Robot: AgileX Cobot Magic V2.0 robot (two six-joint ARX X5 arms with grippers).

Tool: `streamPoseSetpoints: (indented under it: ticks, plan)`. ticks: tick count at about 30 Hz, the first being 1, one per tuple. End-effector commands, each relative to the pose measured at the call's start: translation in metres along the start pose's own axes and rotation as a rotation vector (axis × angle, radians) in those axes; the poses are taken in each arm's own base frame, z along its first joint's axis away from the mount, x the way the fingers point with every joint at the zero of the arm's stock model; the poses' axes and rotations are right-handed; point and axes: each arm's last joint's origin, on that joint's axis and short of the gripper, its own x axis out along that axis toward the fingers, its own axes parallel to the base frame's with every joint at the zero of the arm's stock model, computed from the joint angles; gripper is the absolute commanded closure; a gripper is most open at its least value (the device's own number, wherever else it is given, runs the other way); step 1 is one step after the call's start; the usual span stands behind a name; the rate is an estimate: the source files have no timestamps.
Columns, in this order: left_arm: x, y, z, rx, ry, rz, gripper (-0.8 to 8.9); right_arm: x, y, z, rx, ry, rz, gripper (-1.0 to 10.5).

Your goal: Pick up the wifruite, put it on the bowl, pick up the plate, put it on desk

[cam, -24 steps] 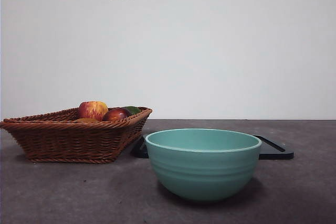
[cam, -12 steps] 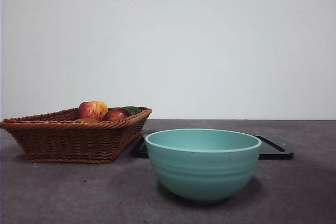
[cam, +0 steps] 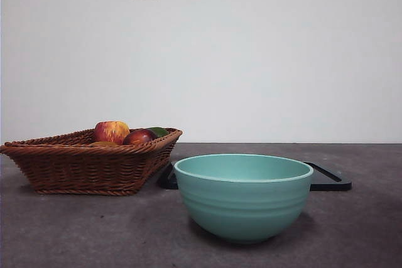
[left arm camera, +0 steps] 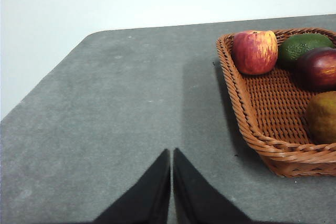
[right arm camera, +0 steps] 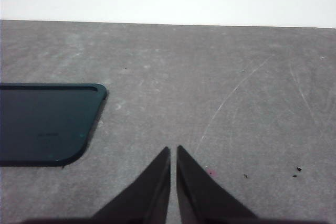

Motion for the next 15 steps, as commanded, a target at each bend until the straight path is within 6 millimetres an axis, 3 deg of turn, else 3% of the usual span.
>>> streamPoseSetpoints:
  ticks: [1, 15]
  plan:
    - [0.0019, -0.0004, -0.0069, -0.002, 0.023, 0.002, 8.06, 0.0005, -0.0001, -0.0019, 0.017, 0.005, 0.001, 9.3]
    - [0.0019, -0.0004, -0.0069, -0.002, 0.023, 0.002, 8.06, 0.0004, 0.0, -0.0005, 0.018, -0.009, 0.002, 9.3]
